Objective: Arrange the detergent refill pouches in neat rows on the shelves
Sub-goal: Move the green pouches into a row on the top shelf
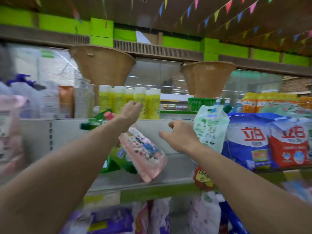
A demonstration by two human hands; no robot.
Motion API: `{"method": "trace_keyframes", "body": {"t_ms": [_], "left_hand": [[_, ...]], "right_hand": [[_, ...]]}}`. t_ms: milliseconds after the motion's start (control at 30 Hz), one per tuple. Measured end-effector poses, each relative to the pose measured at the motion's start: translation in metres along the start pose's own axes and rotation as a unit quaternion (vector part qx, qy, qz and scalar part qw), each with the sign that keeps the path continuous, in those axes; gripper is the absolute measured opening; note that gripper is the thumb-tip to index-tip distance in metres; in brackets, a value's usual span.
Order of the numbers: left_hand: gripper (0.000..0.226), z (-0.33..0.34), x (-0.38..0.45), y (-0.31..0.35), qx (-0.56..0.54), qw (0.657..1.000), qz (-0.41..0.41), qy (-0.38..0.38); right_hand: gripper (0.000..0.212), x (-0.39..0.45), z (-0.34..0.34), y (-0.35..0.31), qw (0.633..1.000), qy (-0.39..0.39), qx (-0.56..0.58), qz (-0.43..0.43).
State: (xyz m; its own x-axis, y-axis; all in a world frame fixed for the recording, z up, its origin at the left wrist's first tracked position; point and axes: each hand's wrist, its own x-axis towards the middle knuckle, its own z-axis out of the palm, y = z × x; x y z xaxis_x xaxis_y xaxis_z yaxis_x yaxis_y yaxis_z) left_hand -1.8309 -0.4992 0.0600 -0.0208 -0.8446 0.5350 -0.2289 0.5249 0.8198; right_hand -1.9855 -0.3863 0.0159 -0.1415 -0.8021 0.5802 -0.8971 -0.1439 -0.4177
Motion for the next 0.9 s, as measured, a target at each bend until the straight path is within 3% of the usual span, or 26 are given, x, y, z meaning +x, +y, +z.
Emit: {"method": "trace_keyframes", "body": {"t_ms": [100,233,300,367,500,667,800,900], "left_hand": [[0.010,-0.039,-0.012,0.003,0.020,0.997,0.057,0.046],[0.015,-0.077,-0.016,-0.002,0.025,0.988,0.075,0.135],[0.009,-0.090,-0.015,-0.008,0.036,0.987,0.062,0.141],[0.010,-0.101,-0.011,-0.018,0.052,0.993,-0.003,0.102],[0.029,-0.111,-0.010,-0.035,-0.033,0.984,-0.159,-0.078],[0.037,-0.103,0.000,-0.040,-0.165,0.956,-0.175,-0.171],[0.049,-0.089,0.016,-0.040,-0.199,0.941,-0.164,-0.218],[0.052,-0.075,0.024,-0.042,-0.219,0.932,-0.155,-0.245]], "right_hand": [[0.058,-0.008,0.011,-0.027,0.999,-0.030,0.008,-0.019],[0.057,-0.009,0.023,-0.054,0.998,-0.053,0.000,-0.040],[0.054,-0.007,0.030,-0.066,0.997,-0.053,-0.008,-0.051],[0.050,-0.004,0.038,-0.076,0.997,-0.050,-0.005,-0.052],[0.044,0.005,0.060,-0.092,0.998,-0.043,-0.029,-0.027],[0.044,0.019,0.090,-0.101,0.997,-0.050,-0.058,0.019],[0.048,0.027,0.109,-0.093,0.993,-0.039,-0.106,0.018],[0.013,0.031,0.105,-0.080,0.994,0.023,-0.084,0.067]]}}
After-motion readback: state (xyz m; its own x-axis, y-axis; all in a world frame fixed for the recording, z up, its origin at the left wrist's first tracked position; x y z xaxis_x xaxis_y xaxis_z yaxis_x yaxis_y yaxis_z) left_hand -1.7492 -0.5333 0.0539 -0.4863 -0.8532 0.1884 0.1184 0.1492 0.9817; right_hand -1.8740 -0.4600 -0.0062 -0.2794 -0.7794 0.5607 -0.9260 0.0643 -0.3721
